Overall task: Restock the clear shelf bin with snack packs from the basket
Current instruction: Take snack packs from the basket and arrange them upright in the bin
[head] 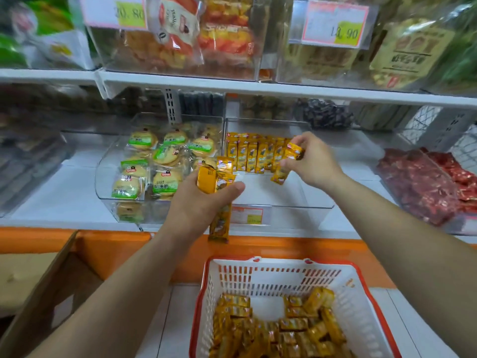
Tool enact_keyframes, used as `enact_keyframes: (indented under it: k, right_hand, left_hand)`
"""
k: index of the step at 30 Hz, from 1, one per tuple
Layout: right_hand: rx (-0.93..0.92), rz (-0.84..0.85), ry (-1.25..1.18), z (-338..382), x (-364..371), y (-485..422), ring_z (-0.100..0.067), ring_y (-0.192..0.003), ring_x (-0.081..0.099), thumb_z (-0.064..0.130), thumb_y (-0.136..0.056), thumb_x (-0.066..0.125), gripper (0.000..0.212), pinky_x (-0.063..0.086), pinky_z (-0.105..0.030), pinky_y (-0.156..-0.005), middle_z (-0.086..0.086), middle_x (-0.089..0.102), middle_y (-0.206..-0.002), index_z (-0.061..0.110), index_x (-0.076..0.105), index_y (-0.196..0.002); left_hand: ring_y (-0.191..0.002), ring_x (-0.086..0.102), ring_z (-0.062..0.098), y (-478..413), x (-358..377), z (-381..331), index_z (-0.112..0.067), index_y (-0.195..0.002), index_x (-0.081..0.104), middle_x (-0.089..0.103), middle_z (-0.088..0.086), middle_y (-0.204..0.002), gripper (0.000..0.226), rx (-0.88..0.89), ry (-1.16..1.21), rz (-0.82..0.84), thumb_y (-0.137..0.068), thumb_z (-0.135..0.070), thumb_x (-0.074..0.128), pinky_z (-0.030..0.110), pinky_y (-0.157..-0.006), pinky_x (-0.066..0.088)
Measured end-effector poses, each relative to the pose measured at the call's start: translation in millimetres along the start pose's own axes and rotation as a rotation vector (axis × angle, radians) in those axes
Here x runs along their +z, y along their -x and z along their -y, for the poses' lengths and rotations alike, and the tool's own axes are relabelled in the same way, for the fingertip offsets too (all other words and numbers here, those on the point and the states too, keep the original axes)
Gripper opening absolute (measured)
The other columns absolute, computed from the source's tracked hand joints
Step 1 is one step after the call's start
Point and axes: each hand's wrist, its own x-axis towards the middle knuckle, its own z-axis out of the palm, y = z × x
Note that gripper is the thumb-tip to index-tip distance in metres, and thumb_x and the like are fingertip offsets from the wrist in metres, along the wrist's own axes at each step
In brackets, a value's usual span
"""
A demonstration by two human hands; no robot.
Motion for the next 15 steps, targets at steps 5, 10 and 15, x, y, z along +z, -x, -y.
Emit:
enact_keyframes:
  k: [5, 10, 15]
  right_hand:
    - [0.020, 0.055, 0.256, -27.6, 34.6, -67.3, -0.029, -0.105, 0.064, 0.022, -0.077, 0.083, 0.049, 0.042, -0.027, -0.077, -0.010, 0.069, -0.111, 0.015, 0.065, -0.122]
    - [0.037, 0.091, 0.270, -48.1, 61.8, -108.7, -0.031, -0.113, 0.060, 0.017, -0.079, 0.080, 0.052, 0.048, -0.033, -0.092, -0.016, 0.059, -0.129, 0.014, 0.060, -0.127]
    - [0.011, 0.061, 0.254, -56.7, 78.9, -114.9, -0.032, -0.101, 0.064, 0.019, -0.076, 0.083, 0.052, 0.048, -0.030, -0.082, -0.016, 0.067, -0.115, 0.010, 0.061, -0.122]
  left_hand:
    - [-0.081, 0.077, 0.015, -9.8, -3.3, 2.6, -0.029, -0.089, 0.071, 0.079, -0.007, -0.081, 0.047, -0.021, 0.022, -0.011, -0.057, -0.062, 0.080, 0.040, -0.077, 0.061]
    - [-0.080, 0.076, 0.005, -18.7, -3.3, 4.2, -0.030, -0.097, 0.070, 0.079, -0.013, -0.085, 0.056, -0.055, 0.015, 0.007, -0.053, -0.065, 0.078, 0.035, -0.076, 0.060]
    - [-0.083, 0.077, 0.010, -27.8, -2.3, 9.2, -0.027, -0.098, 0.071, 0.079, -0.011, -0.084, 0.054, -0.072, -0.016, -0.010, -0.059, -0.063, 0.078, 0.039, -0.080, 0.062]
